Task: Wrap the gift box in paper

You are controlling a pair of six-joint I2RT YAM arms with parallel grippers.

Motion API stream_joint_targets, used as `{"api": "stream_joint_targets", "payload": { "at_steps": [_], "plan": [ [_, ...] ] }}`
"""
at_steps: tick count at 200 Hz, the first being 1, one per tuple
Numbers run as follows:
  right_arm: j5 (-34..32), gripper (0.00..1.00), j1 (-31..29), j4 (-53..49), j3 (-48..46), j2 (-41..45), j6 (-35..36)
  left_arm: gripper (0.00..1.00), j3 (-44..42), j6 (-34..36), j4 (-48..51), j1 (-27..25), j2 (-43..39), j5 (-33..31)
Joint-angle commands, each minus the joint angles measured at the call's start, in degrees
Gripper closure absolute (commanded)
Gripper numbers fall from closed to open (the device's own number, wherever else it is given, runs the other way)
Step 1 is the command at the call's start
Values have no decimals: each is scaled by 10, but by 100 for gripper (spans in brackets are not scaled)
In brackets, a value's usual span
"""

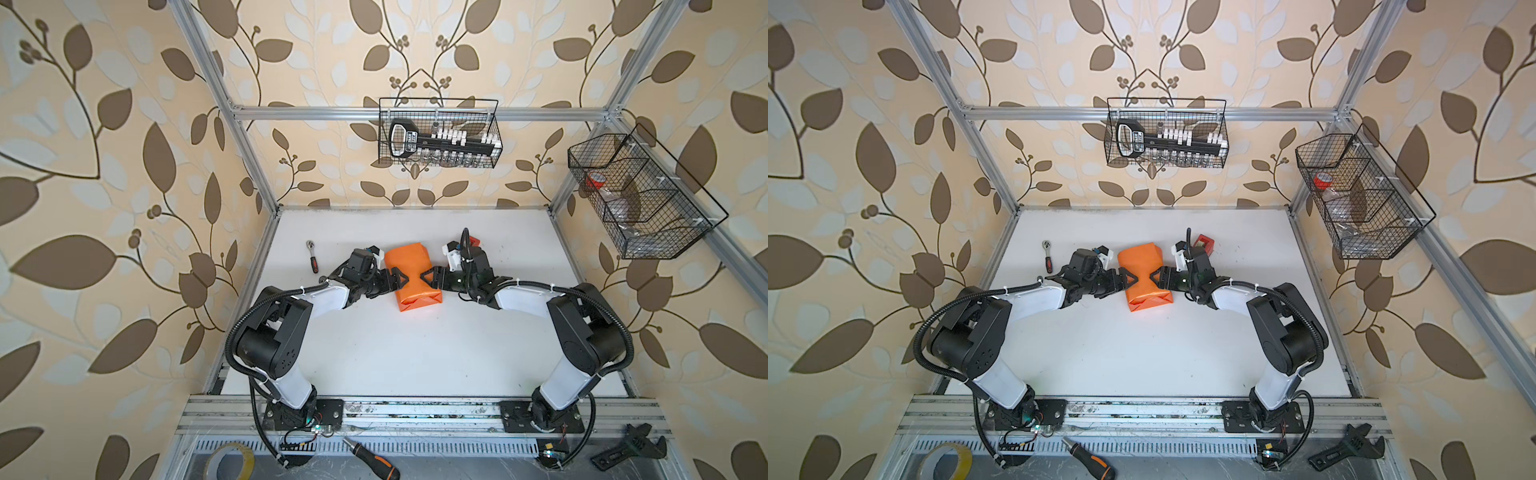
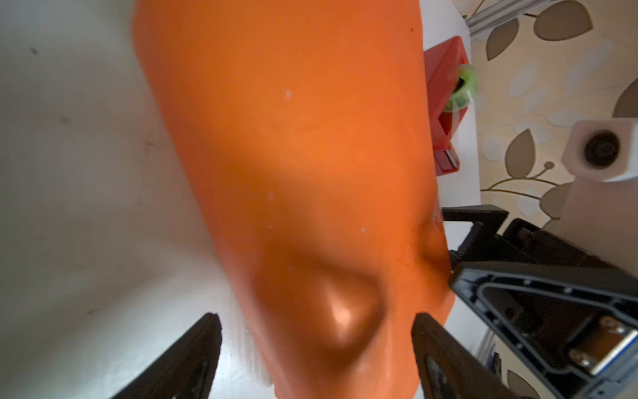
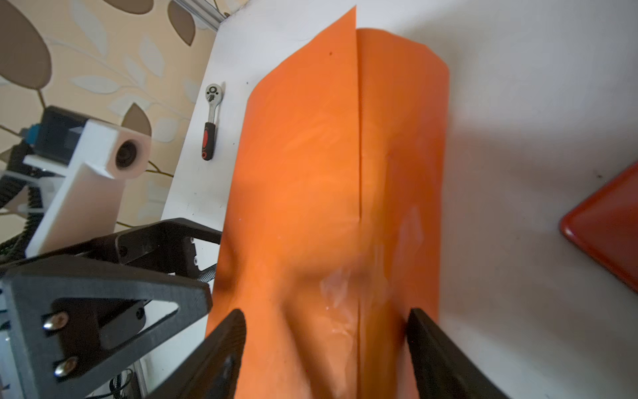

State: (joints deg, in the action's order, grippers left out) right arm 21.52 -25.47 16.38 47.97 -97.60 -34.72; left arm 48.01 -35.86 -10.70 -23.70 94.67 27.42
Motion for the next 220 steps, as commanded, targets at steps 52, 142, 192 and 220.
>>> {"api": "stream_joint_targets", "payload": {
  "at_steps": [52, 142, 192, 220],
  "plan": [
    [18, 32, -35, 54, -181, 159, -67, 14, -158, -101, -110, -36, -144, 56],
    [25, 13, 21, 47, -51, 25, -79, 4, 11, -60, -25, 23, -6, 41],
    [50, 16, 18, 94, -24, -26, -111, 8, 47, -100, -85, 22, 64, 90],
    [55, 16, 17, 95, -16, -24, -115, 8, 60, -111, -97, 22, 73, 107]
  ]
}}
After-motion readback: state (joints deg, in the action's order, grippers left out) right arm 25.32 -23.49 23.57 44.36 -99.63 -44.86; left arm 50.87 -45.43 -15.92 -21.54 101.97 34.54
